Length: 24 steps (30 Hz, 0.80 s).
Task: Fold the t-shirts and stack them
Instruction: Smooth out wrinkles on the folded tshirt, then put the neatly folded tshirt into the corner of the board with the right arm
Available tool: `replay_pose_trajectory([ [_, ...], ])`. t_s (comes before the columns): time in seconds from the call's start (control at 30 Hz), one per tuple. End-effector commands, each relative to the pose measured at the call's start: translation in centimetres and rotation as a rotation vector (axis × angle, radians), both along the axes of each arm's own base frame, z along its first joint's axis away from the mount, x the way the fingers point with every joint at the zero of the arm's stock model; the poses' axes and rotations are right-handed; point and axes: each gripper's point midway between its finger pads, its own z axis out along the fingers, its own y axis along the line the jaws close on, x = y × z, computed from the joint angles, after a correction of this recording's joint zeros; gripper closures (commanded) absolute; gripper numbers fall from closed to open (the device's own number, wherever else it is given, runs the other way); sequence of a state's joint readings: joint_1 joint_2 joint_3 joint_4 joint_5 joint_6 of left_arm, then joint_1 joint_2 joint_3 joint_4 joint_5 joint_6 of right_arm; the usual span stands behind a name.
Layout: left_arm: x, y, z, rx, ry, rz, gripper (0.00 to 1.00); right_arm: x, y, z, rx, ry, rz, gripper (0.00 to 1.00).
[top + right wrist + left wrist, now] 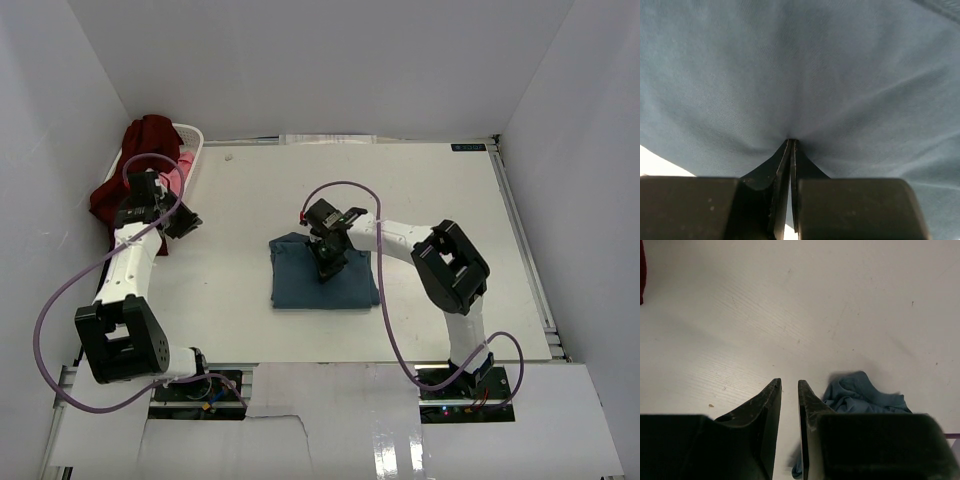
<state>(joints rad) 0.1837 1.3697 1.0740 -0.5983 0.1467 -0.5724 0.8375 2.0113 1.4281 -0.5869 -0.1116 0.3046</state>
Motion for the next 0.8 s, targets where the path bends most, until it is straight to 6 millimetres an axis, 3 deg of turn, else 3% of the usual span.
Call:
replay_pose_trajectory([
  [0.0, 1.9, 1.1, 3.7, 0.028, -0.11, 0.019, 0.69, 2.5, -2.2, -1.2, -0.071, -0.034, -0.043, 0.92],
  [0.07, 2.0, 1.5, 3.9, 0.029, -0.117, 0.024, 0.69, 3.5, -3.2, -2.0, -0.081, -0.024, -0.06, 0.92],
  [0.27, 1.7, 1.6, 4.1, 0.015, -0.132, 0.022, 0.69, 9.7, -9.2, -3.7, -0.101, 0.002, -0.219, 0.92],
  [0.3, 1.7, 1.6, 4.0, 0.014, -0.133, 0.023, 0.69, 12.0, -10.6, -3.1, -0.088, -0.016, -0.269, 0.92],
  [0.37, 1.7, 1.7, 4.0, 0.018, -0.141, 0.026, 0.69, 13.9, -12.4, -3.7, -0.097, -0.016, -0.311, 0.91],
  [0.4, 1.6, 1.8, 3.9, 0.02, -0.139, 0.028, 0.69, 15.4, -14.5, -3.6, -0.104, -0.017, -0.357, 0.91],
  [0.47, 1.7, 2.4, 3.7, 0.032, -0.14, 0.046, 0.69, 18.4, -15.8, -3.2, -0.091, -0.038, -0.401, 0.9],
  [0.5, 1.8, 2.5, 3.6, 0.035, -0.136, 0.049, 0.69, 19.6, -17.8, -3.0, -0.094, -0.031, -0.445, 0.9],
  [0.53, 1.8, 2.6, 3.5, 0.033, -0.135, 0.053, 0.69, 21.7, -18.3, -2.6, -0.077, -0.054, -0.467, 0.89],
  [0.6, 1.9, 2.8, 3.3, 0.02, -0.134, 0.058, 0.69, 23.9, -21.1, -2.2, -0.064, -0.058, -0.532, 0.89],
  [0.63, 1.9, 2.7, 3.3, 0.015, -0.138, 0.054, 0.69, 25.3, -21.5, -2.0, -0.034, -0.06, -0.547, 0.89],
  [0.77, 2.0, 2.7, 3.3, 0.003, -0.141, 0.049, 0.69, 27.9, -25.3, -2.5, -0.014, -0.073, -0.628, 0.87],
])
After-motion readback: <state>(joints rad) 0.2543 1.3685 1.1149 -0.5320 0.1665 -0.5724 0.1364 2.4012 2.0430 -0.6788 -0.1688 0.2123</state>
